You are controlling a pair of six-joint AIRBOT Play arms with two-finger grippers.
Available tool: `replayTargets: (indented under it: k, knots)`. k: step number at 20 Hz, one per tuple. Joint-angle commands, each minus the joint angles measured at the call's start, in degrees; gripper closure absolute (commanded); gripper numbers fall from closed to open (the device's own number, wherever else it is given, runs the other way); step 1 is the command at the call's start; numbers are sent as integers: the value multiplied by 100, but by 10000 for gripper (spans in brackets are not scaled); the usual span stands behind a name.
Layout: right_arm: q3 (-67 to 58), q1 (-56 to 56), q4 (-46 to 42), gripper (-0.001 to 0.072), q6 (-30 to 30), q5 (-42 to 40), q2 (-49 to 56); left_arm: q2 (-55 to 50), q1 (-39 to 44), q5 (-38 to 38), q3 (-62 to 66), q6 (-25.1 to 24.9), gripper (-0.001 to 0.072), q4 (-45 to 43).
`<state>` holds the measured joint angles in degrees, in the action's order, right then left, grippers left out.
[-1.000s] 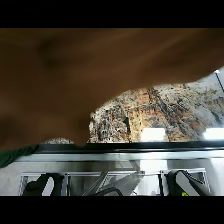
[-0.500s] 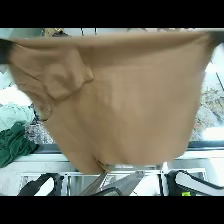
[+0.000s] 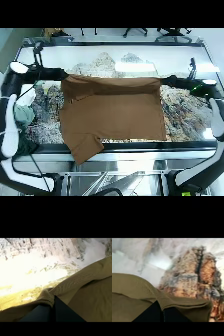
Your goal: Fold the shirts.
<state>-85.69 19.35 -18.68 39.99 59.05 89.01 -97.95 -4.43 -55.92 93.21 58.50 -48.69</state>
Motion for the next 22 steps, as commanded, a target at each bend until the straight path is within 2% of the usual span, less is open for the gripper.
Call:
replayTargets:
  k: [1,3,6,8,10,15,16,17,18,19,20,22]
  knots:
    - [-457,-44,-13,698,50,-107,675,-927,22,-179,828,61,692,15]
    - [-483,11,-595,698,203,63,590,-1034,-39,-673,1215,413,693,-221]
    - [-481,55,-1543,698,573,726,481,-1016,-57,-1425,1423,1152,693,-1364]
    - [-466,-2,-1766,698,608,1187,487,-1016,-46,-1810,1255,1224,693,-1526]
    - [-466,-52,-2039,698,748,1193,487,-1016,28,-1840,907,1224,693,-1582]
    - [-466,-90,-2039,695,833,1182,518,-1016,144,-1196,313,1207,691,-1891]
    - [-466,-87,-2039,619,894,1213,518,-1029,153,-1220,317,1209,688,-1888]
    - [-470,-87,-2039,439,898,1285,496,-1027,153,-1338,361,1209,524,-1888]
    - [-481,-74,-2135,414,968,1429,437,-1027,151,-1580,466,1244,84,-1893]
    - [-485,-35,-2420,414,1143,1543,317,-1027,98,-1917,658,1449,18,-1943]
    - [-485,20,-2889,407,1429,1657,155,-1027,17,-2317,881,1659,18,-1943]
    - [-448,227,-3823,245,2000,2002,-186,-949,-247,-3101,1067,2149,18,-1902]
